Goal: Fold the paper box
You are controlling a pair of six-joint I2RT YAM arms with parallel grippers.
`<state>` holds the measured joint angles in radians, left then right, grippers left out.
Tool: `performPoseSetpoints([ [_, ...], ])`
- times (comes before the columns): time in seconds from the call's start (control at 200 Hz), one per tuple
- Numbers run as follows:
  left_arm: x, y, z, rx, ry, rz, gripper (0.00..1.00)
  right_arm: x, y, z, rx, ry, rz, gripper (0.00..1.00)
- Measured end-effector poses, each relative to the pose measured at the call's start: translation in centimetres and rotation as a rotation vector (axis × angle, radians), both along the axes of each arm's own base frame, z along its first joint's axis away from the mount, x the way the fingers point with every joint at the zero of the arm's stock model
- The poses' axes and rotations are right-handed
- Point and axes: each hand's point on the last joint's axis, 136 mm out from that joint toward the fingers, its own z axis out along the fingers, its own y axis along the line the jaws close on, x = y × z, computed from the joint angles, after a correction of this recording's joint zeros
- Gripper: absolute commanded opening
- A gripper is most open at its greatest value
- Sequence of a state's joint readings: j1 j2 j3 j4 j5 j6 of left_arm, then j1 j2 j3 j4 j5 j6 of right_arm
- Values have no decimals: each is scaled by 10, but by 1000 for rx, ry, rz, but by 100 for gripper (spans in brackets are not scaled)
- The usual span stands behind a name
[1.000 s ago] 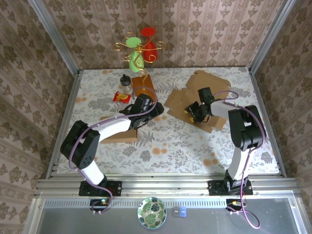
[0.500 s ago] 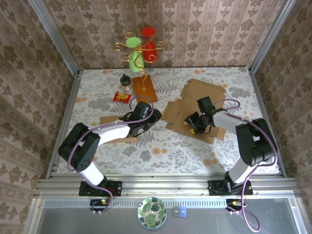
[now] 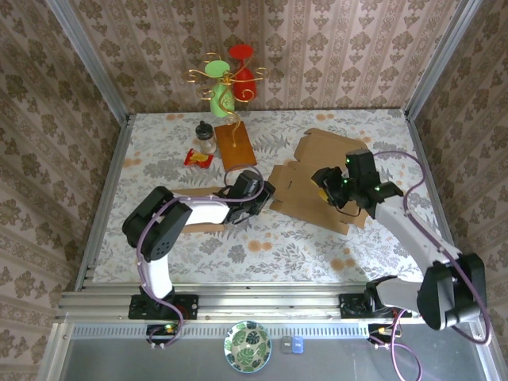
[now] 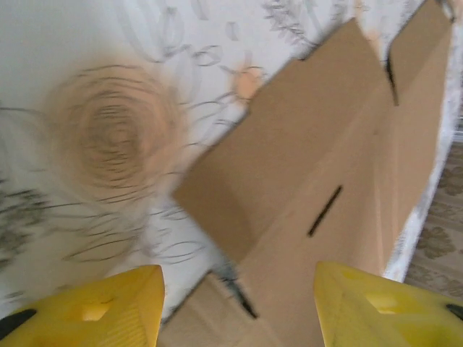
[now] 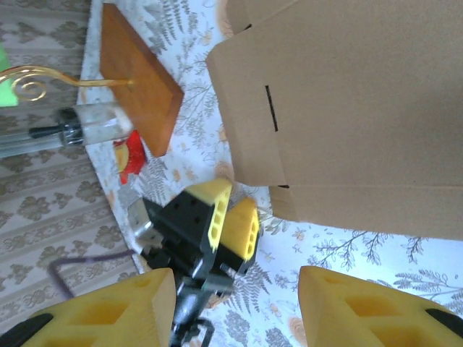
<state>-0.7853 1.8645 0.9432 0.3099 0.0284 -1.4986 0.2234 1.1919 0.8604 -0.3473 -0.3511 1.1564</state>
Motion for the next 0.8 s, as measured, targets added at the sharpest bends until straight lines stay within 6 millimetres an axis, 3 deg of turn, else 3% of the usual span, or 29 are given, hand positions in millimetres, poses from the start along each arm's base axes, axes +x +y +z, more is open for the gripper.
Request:
performPoseSetpoints([
  [0.305, 8, -14, -8, -69, 4, 46, 43, -17, -11, 8, 40, -18, -41, 50],
  [0.435, 11, -15, -12, -81, 4, 67, 23, -21, -15, 5, 52, 2, -56, 50],
  [0.53, 12, -18, -16, -91, 1, 75, 0, -23, -16, 0, 61, 17, -65, 50],
  [0.8, 22, -20, -2, -130, -49, 142, 0, -48, -23, -22, 132, 61, -182, 51],
])
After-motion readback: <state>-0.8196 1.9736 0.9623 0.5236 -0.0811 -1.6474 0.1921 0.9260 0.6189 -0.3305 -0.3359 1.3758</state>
